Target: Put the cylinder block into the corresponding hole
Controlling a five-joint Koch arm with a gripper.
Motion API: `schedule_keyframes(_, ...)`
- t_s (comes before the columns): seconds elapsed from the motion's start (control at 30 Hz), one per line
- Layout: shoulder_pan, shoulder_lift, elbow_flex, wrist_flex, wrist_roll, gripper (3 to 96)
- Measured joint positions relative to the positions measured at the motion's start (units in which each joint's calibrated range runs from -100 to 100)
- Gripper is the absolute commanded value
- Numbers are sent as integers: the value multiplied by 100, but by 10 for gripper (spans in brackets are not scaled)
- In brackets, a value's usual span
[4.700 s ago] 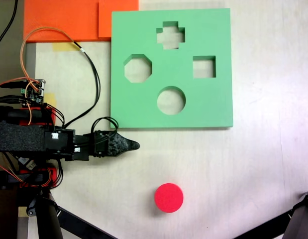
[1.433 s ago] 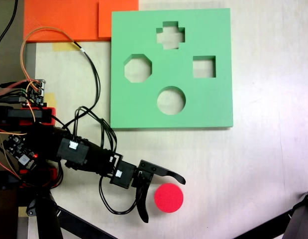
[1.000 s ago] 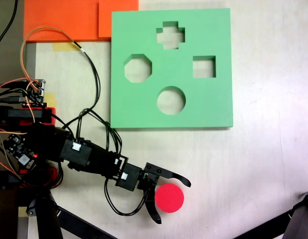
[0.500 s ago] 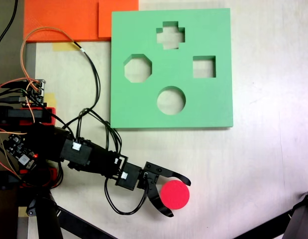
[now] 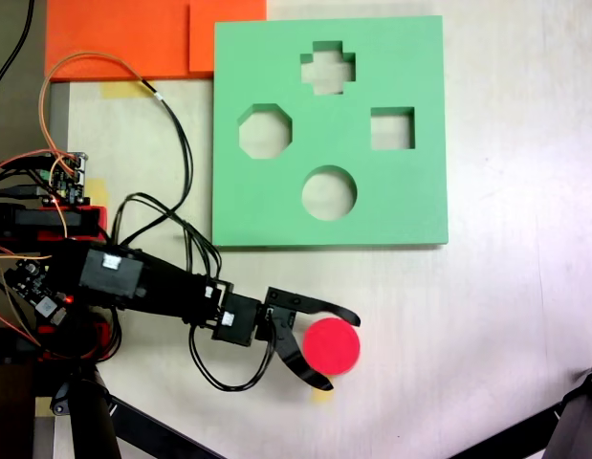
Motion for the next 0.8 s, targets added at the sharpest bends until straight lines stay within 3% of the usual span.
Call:
schedule_keyframes(0.33,967,-3967,-78,-2712,-54,401)
schedule_keyframes(0.8,1871,-4077,568,-3563,-59,400)
